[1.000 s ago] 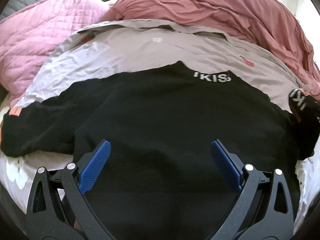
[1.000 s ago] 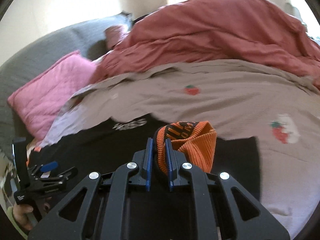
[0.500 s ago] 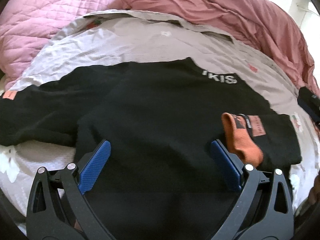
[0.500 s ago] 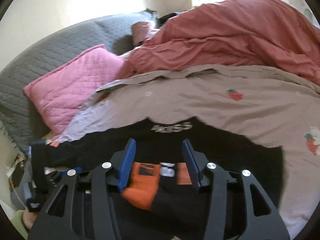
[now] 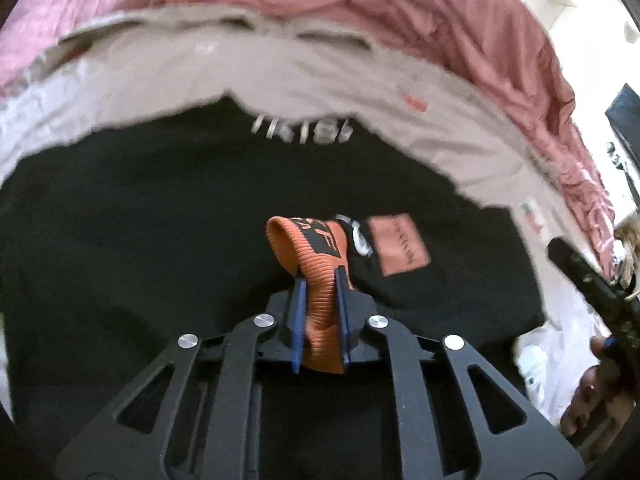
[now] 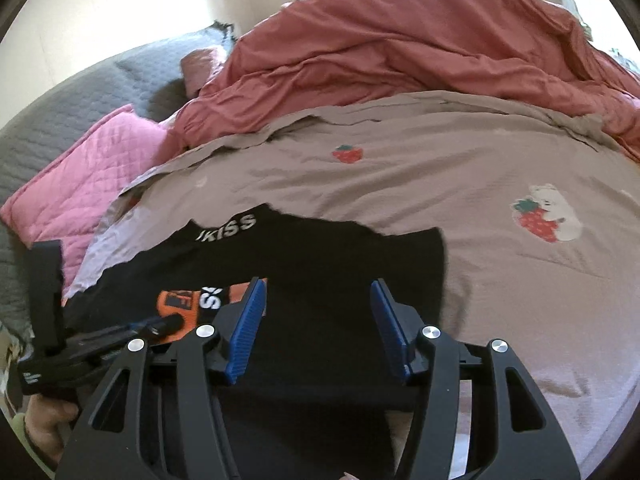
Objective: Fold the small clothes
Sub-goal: 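Grasp the other orange cuff with the left tool and lay it across the body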
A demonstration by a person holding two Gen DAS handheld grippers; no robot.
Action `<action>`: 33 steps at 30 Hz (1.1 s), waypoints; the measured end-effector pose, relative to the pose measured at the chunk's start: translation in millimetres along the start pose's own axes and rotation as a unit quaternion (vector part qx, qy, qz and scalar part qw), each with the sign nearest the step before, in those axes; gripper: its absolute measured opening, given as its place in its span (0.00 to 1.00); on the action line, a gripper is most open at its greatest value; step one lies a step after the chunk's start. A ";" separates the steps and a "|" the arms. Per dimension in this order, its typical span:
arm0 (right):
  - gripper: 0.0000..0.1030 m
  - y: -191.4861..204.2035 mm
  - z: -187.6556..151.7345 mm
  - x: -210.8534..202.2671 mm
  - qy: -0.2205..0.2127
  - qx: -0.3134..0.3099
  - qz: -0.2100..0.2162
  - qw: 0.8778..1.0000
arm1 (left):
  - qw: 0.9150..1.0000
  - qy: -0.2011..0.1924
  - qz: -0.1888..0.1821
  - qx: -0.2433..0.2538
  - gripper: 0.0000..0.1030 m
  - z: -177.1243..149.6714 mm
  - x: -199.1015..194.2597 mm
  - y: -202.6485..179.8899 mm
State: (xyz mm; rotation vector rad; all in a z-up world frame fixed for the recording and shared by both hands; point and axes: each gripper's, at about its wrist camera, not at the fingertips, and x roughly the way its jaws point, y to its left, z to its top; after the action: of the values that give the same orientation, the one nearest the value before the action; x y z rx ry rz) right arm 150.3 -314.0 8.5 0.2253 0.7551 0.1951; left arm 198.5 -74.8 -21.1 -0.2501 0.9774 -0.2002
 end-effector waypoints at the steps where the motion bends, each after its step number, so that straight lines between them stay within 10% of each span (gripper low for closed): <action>1: 0.52 -3.3 1.2 -2.8 -0.003 0.002 -0.003 1.000 | 1.000 -0.013 -0.003 0.000 0.06 3.9 -7.3 1.5; 9: 0.52 -10.4 3.0 -0.5 -0.005 0.006 -0.024 1.000 | 0.995 -0.087 0.059 -0.003 0.05 26.5 -66.2 51.4; 21: 0.52 58.4 -8.3 44.3 0.043 -0.075 0.006 0.996 | 0.991 -0.056 0.113 -0.036 0.01 12.7 -61.9 120.2; 33: 0.56 72.2 -30.5 80.4 0.114 -0.096 -0.017 0.989 | 0.995 -0.008 0.091 0.037 0.15 -0.2 -38.2 77.9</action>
State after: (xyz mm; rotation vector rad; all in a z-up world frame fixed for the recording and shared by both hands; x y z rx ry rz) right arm 179.6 -220.3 -46.1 0.0072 0.9597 0.2633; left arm 181.8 10.0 -14.2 -0.0932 0.9685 -0.0673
